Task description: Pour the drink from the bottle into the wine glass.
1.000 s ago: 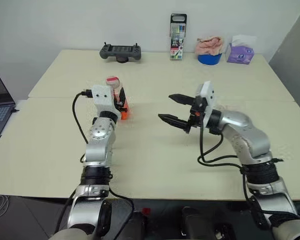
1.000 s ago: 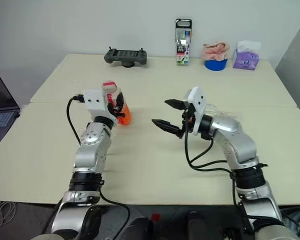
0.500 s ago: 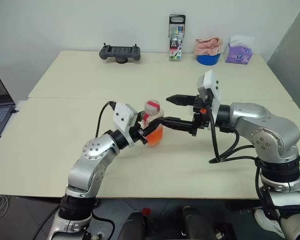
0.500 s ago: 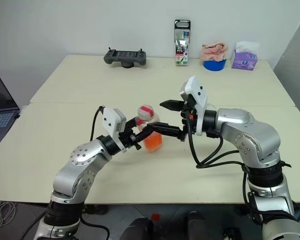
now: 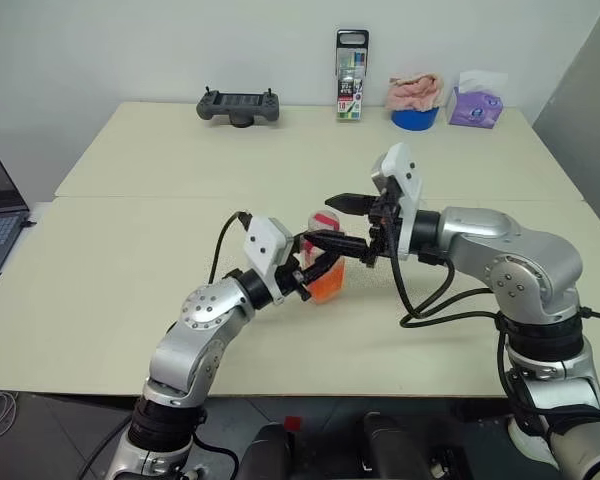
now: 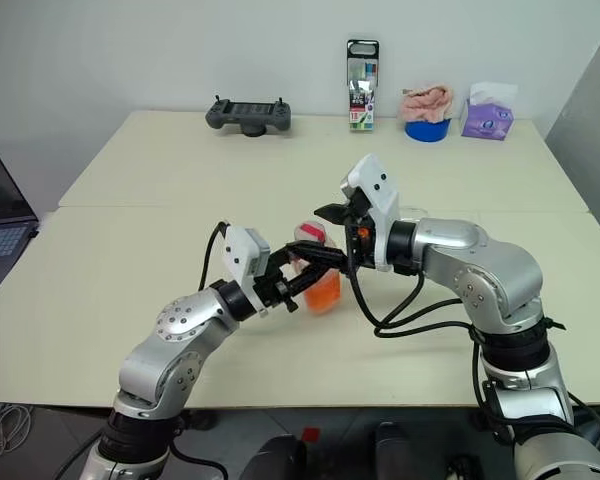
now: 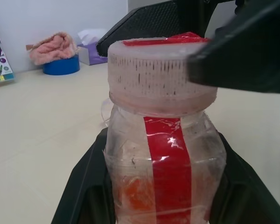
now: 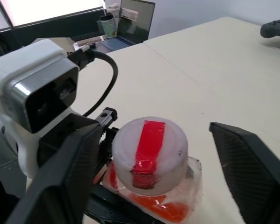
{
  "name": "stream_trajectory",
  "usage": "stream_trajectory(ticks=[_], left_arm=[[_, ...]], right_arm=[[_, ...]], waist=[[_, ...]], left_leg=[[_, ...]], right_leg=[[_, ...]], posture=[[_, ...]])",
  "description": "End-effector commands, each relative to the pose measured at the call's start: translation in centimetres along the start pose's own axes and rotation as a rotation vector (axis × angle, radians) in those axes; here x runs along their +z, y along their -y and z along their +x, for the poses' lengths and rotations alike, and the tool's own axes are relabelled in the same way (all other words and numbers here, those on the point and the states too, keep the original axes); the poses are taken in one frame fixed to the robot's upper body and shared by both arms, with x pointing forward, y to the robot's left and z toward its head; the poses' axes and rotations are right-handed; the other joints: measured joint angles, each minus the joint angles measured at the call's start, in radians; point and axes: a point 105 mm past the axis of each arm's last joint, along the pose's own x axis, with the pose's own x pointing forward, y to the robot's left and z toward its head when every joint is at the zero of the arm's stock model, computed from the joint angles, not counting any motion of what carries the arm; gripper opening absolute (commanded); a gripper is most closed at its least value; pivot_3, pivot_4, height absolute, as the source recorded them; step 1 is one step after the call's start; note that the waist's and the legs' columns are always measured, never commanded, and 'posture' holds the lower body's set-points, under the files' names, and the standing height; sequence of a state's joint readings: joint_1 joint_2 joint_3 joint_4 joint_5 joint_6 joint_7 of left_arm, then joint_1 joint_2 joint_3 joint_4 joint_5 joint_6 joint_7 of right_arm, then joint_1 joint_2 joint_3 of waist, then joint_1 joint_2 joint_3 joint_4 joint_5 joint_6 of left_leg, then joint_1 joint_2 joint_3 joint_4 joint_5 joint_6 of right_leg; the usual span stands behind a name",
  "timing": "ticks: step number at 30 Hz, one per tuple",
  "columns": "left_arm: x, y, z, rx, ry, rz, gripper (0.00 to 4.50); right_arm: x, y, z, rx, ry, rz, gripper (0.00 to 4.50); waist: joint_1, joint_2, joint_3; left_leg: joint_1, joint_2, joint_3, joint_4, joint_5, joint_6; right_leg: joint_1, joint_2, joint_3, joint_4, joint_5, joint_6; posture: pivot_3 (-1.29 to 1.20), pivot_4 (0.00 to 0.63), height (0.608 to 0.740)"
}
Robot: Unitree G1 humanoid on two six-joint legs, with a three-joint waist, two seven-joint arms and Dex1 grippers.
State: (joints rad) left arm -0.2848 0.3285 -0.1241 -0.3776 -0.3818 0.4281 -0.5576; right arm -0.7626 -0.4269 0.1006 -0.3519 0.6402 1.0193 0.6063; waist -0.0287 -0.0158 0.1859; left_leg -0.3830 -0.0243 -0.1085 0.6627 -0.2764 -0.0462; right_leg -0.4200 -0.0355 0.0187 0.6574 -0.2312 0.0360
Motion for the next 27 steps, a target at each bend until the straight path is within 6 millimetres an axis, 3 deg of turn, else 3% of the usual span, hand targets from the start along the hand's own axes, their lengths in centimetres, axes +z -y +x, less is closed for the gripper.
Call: stream_trajectory(ticks=[1, 3, 7, 11, 14, 19, 24, 27], left_arm=[[1.7, 0.7, 0.0, -0.023, 0.059, 0.039, 1.84], [1.6, 0.7, -0.1, -0.024, 0.054, 0.038, 1.84], [1.9, 0.8, -0.1, -0.051, 0.057, 0.024, 1.84], [2.4, 2.2, -0.1, -0.187, 0.038, -0.045, 1.84], [2.6, 2.9, 0.0, -0.264, 0.019, -0.055, 1.84], [3.0, 3.1, 0.4, -0.303, 0.01, -0.038, 1.84], [2.8, 2.8, 0.7, -0.28, 0.016, -0.022, 1.83], [2.7, 2.7, 0.8, -0.271, 0.022, -0.019, 1.83]], right_arm=[[1.2, 0.1, -0.2, -0.017, 0.031, -0.037, 2.5], [1.1, 0.2, -0.2, -0.018, 0.03, -0.044, 1.83], [0.9, -0.1, -0.8, 0.071, 0.02, -0.083, 1.83], [0.5, -4.1, -4.4, 0.543, -0.018, -0.158, 1.83], [1.1, -3.9, -5.1, 0.673, -0.007, -0.208, 1.83], [0.9, -3.2, -5.0, 0.719, -0.071, -0.257, 1.83], [1.5, -1.9, -4.6, 0.644, -0.046, -0.28, 1.83], [1.3, -1.9, -4.9, 0.645, -0.054, -0.274, 2.86]], waist=[[-0.001, 0.0, 0.0], [0.0, 0.0, 0.0], [0.0, 0.0, 0.0], [0.003, -0.001, 0.001], [-0.001, -0.001, 0.001], [-0.008, 0.0, 0.001], [-0.004, 0.0, 0.001], [-0.001, 0.0, 0.001]], left_leg=[[0.0, 0.0, 0.0, 0.0, 0.0, 0.0], [0.0, 0.0, 0.0, 0.0, 0.0, 0.0], [0.0, 0.0, 0.0, 0.0, 0.0, 0.0], [0.0, -0.001, 0.0, 0.0, 0.0, 0.0], [0.0, 0.0, 0.0, 0.0, 0.0, 0.0], [0.003, 0.003, 0.001, 0.0, 0.0, 0.001], [0.003, 0.003, 0.0, 0.0, 0.001, 0.001], [0.002, 0.001, 0.0, 0.0, 0.001, 0.0]], right_leg=[[0.0, 0.0, 0.0, 0.0, 0.0, 0.0], [0.0, 0.0, 0.0, 0.001, 0.0, 0.0], [0.0, 0.0, 0.0, 0.001, 0.0, 0.0], [0.001, 0.0, -0.001, -0.001, 0.0, 0.0], [0.002, 0.0, -0.001, -0.003, 0.0, 0.0], [0.001, 0.003, 0.0, 0.0, -0.001, 0.001], [0.001, 0.004, 0.0, 0.001, 0.0, 0.0], [0.001, 0.002, 0.0, 0.001, 0.0, 0.0]], posture=[[0.0, 0.15, 0.74], [0.0, 0.15, 0.74], [0.0, 0.15, 0.74], [0.0, 0.15, 0.74], [0.0, 0.15, 0.74], [0.0, 0.15, 0.74], [0.0, 0.15, 0.74], [0.0, 0.15, 0.74]])
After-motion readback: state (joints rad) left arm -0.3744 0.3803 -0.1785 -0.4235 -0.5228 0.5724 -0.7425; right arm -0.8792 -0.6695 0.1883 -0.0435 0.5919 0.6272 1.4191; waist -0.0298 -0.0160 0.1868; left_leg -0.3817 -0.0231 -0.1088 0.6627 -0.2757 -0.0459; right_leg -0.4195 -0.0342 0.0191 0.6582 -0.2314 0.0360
